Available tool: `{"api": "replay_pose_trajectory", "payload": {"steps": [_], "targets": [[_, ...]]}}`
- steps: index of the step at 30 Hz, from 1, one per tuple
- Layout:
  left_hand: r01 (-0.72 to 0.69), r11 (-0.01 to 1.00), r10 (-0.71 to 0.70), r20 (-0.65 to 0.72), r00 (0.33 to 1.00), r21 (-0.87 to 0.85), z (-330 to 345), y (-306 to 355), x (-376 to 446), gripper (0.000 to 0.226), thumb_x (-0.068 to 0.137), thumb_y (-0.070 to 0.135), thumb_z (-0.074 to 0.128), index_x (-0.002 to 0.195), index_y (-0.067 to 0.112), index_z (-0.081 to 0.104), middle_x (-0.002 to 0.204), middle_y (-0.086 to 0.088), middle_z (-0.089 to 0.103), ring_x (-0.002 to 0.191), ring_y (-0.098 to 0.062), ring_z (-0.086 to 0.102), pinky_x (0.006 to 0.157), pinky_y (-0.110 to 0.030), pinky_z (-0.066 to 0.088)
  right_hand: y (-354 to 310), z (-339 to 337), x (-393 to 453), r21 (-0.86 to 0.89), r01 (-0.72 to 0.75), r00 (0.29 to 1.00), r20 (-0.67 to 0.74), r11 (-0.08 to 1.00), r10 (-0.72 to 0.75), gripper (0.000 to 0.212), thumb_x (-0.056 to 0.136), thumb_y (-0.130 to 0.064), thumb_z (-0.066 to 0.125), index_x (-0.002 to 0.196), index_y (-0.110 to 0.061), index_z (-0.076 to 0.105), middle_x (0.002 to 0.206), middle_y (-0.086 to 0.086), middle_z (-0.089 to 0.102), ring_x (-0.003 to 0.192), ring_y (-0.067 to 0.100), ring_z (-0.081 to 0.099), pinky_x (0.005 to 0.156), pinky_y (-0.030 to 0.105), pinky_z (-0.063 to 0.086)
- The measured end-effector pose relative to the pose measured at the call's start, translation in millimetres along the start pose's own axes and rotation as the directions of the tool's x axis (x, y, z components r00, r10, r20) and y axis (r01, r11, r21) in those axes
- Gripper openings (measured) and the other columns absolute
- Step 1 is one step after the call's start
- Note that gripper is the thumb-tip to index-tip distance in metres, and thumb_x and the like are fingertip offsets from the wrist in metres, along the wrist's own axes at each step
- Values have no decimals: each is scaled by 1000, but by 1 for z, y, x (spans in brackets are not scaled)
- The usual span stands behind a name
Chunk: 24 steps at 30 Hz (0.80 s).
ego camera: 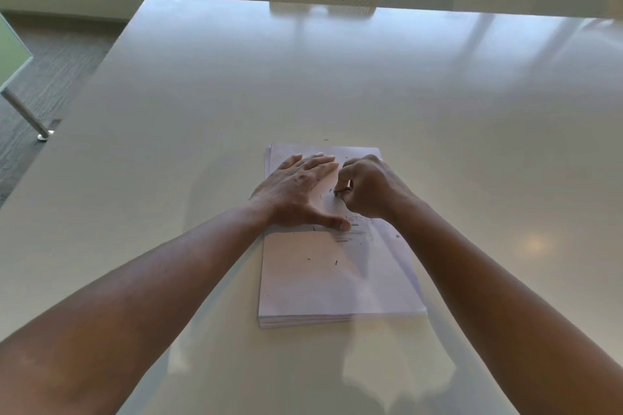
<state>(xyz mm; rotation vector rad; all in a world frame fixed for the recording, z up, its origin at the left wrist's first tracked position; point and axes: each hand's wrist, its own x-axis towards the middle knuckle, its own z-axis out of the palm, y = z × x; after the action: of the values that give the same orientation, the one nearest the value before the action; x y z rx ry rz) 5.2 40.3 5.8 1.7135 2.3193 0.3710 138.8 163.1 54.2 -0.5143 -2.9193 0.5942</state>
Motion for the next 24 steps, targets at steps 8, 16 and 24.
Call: {"api": "replay_pose_trajectory", "payload": {"steps": [8,16,24], "targets": [[-20,1000,20,-11,1000,8,2,-4,1,129,62,100,48,164,26,20,171,14,13,156,-1,2,129,-34,-3,2,-1,0,0,-3,1000,19,1000,3,13,82,-7,71,77,-17,77,75,-15,56,74,13,58,70,24,50],[-3,1000,3,13,1000,30,2,-4,2,130,60,103,44,164,29,17,171,16,11,156,1,-1,129,-35,-2,8,-5,7,3,95,994,59,995,-95,12,78,-6,70,74,-15,76,75,-8,64,72,15,59,65,26,51],[16,999,-16,9,1000,38,-1,0,0,127,63,99,47,164,28,19,170,15,13,154,3,1,126,-24,-8,18,-6,16,20,148,981,121,989,-149,12,78,-10,68,74,-18,76,80,-3,69,74,16,63,66,27,55]]}}
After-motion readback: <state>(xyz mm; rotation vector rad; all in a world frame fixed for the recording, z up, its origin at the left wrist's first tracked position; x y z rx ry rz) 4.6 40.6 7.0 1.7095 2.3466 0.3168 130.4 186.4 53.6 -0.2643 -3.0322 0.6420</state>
